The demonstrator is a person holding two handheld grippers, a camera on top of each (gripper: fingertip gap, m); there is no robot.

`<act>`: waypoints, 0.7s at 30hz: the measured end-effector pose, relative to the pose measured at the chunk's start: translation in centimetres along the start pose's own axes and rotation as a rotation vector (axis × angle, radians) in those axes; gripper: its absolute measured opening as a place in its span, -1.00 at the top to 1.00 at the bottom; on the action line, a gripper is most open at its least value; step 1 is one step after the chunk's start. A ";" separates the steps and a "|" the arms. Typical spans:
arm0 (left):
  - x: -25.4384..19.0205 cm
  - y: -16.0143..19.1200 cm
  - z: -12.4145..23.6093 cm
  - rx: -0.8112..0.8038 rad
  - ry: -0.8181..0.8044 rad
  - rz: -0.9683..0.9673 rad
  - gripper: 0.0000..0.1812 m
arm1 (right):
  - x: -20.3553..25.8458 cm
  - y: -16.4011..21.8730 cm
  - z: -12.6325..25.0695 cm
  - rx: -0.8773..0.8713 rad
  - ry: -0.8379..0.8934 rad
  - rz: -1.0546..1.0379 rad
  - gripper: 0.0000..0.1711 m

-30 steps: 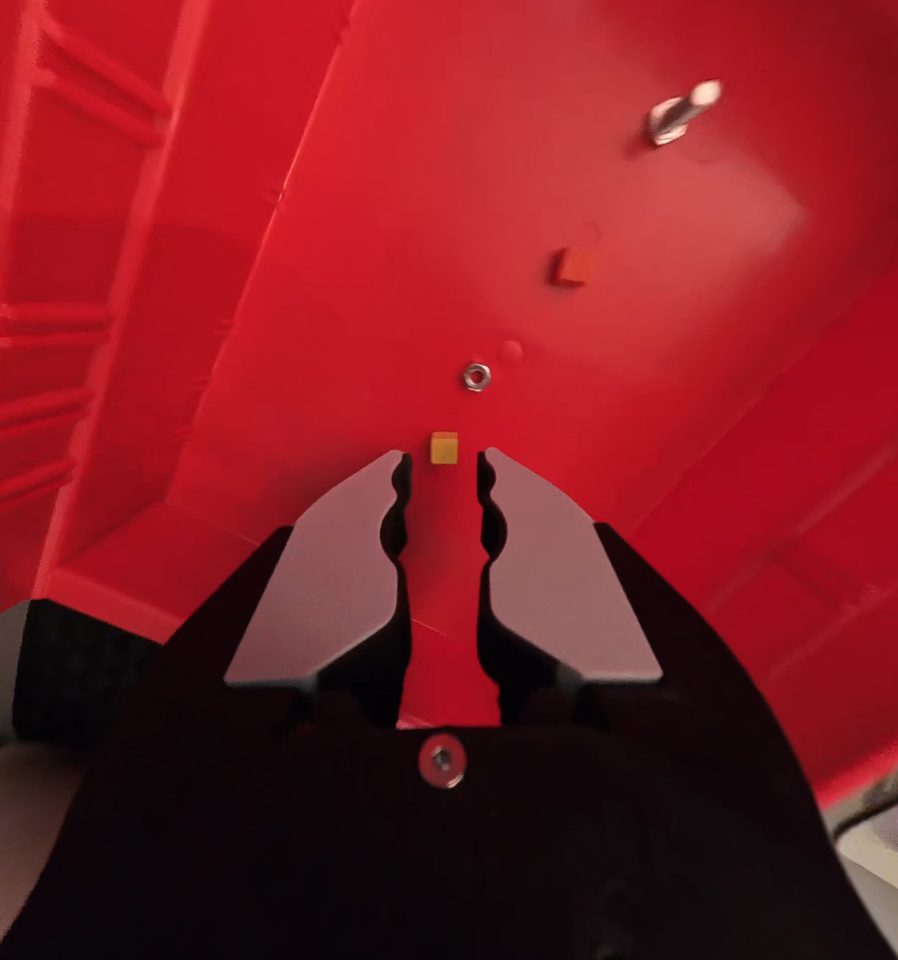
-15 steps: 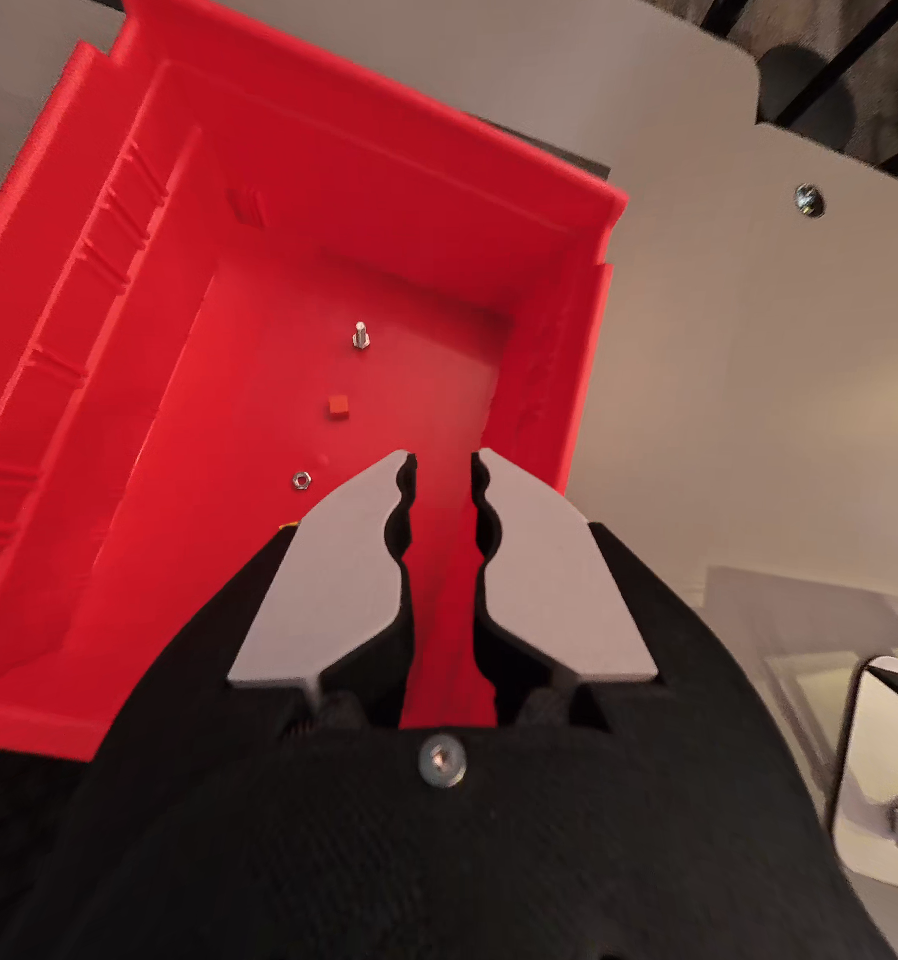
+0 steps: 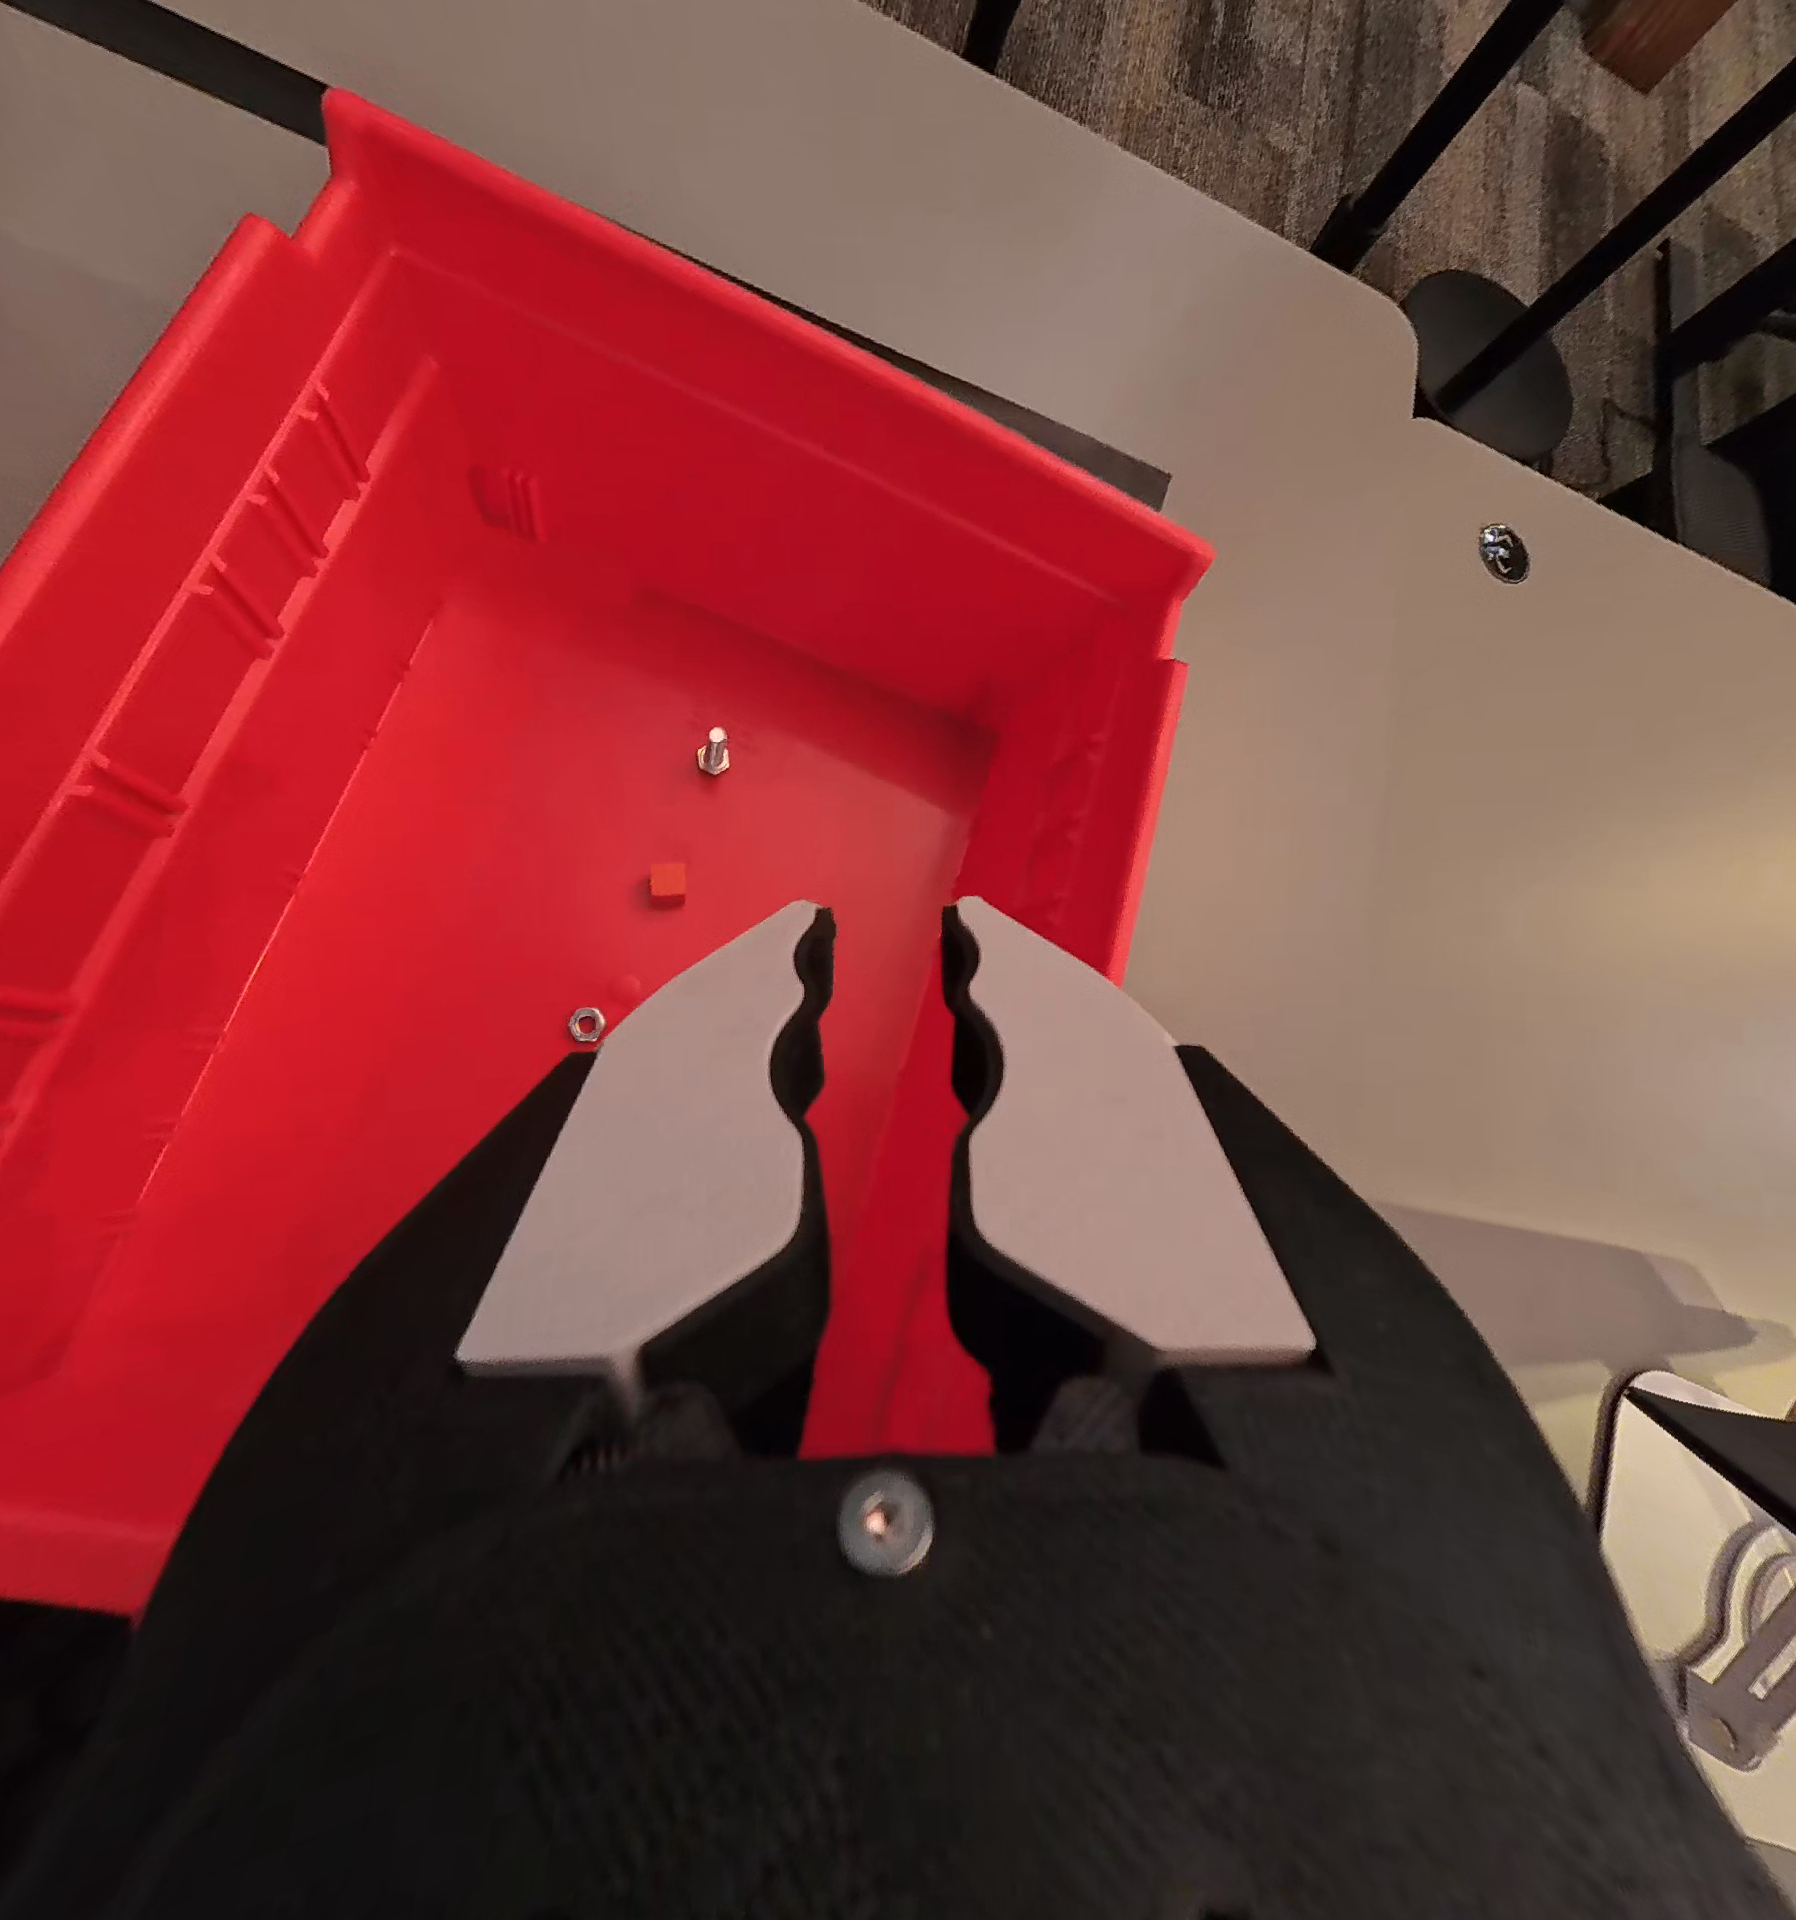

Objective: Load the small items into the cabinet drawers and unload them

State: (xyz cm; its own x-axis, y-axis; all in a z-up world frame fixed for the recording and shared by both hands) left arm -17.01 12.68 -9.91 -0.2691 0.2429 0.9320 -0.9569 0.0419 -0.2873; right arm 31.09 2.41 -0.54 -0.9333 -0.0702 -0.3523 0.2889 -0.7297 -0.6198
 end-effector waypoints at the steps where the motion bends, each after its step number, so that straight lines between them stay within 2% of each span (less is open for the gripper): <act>1: -0.1 0.0 0.0 -0.001 0.006 0.002 0.76 | 0.0 0.0 0.0 -0.002 0.000 -0.001 0.75; 7: 0.2 -0.1 1.3 -0.058 0.007 0.072 0.60 | 0.2 0.3 -0.3 0.015 -0.012 0.009 0.75; 11: 1.3 -0.9 3.9 -0.209 0.014 0.165 0.54 | 0.4 0.2 -0.5 0.001 -0.028 0.006 0.75; 14: 3.0 -1.3 5.4 -0.306 0.021 0.307 0.59 | 0.5 0.3 -0.7 0.002 -0.040 0.006 0.75; 17: 5.0 -1.1 5.2 -0.329 -0.079 0.356 0.64 | 0.6 0.4 -0.9 0.003 -0.047 0.012 0.75; 21: 6.6 -1.3 3.4 -0.264 -0.275 0.205 0.64 | 0.6 0.4 -1.1 0.003 -0.057 0.008 0.75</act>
State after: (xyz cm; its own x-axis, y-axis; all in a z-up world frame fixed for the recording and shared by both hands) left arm -17.94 10.94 -2.62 -0.5037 0.0066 0.8639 -0.8298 0.2745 -0.4859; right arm 30.89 2.82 -1.83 -0.9417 -0.1145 -0.3162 0.2955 -0.7308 -0.6153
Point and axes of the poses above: each gripper's, where its closed fingertips meet, z back along the fingers, y out of its underside, x = y × z across the jaws, the point moved 5 cm from there along z, back along the fingers, and after that the axes turned 8 degrees about z, right-handed, at the moved point
